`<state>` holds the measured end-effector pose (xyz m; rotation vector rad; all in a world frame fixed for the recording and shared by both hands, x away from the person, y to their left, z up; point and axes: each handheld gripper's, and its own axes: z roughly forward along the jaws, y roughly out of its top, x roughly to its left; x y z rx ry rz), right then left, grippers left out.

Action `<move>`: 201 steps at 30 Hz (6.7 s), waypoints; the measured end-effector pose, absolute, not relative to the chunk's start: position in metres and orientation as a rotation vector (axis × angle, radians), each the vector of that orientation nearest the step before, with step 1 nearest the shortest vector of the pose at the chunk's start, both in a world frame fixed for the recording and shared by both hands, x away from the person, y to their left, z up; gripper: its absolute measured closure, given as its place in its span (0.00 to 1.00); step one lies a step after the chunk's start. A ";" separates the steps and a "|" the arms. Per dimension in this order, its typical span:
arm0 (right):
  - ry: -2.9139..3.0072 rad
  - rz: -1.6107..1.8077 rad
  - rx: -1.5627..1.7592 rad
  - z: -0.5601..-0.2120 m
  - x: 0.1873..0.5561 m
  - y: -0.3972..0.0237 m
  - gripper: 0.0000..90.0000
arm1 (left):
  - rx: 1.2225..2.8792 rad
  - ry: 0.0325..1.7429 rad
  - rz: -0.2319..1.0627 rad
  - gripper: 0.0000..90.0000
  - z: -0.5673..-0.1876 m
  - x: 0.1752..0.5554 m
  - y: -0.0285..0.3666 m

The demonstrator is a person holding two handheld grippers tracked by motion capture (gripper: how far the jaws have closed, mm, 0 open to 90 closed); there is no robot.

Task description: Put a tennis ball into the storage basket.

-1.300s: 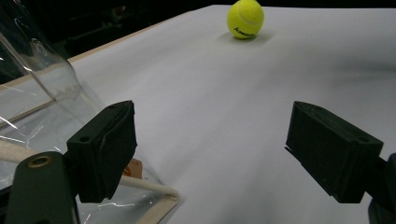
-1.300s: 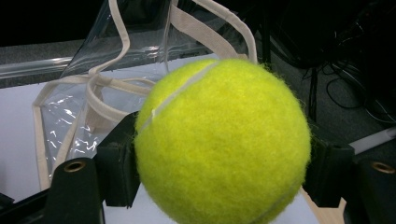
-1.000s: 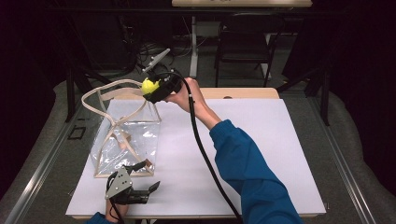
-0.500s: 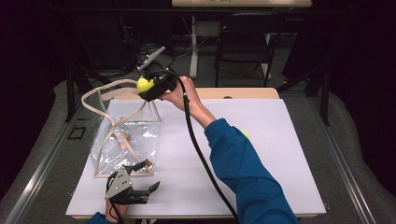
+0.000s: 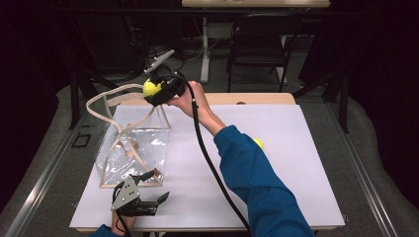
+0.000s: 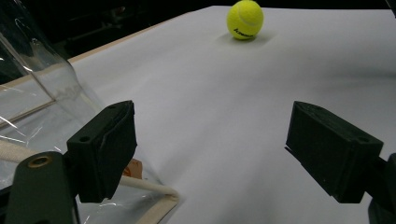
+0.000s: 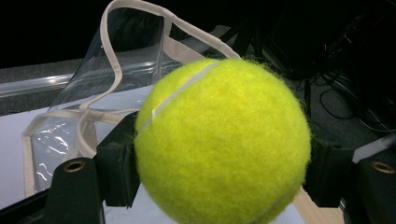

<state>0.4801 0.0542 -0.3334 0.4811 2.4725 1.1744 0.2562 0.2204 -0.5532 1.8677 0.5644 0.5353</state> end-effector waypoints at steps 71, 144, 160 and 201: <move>2.514 1.171 0.451 -0.358 0.479 0.106 0.29 | 1.857 0.562 0.526 0.18 -0.553 0.256 0.222; 2.574 1.217 0.474 -0.375 0.423 -0.022 0.00 | 1.860 0.560 0.543 0.18 -0.554 0.256 0.218; 2.584 1.228 0.574 -0.409 0.417 -0.063 0.00 | 1.869 0.558 0.545 0.18 -0.554 0.255 0.219; 2.560 1.230 0.779 -0.489 0.378 -0.147 0.00 | 1.877 0.558 0.548 0.18 -0.555 0.255 0.217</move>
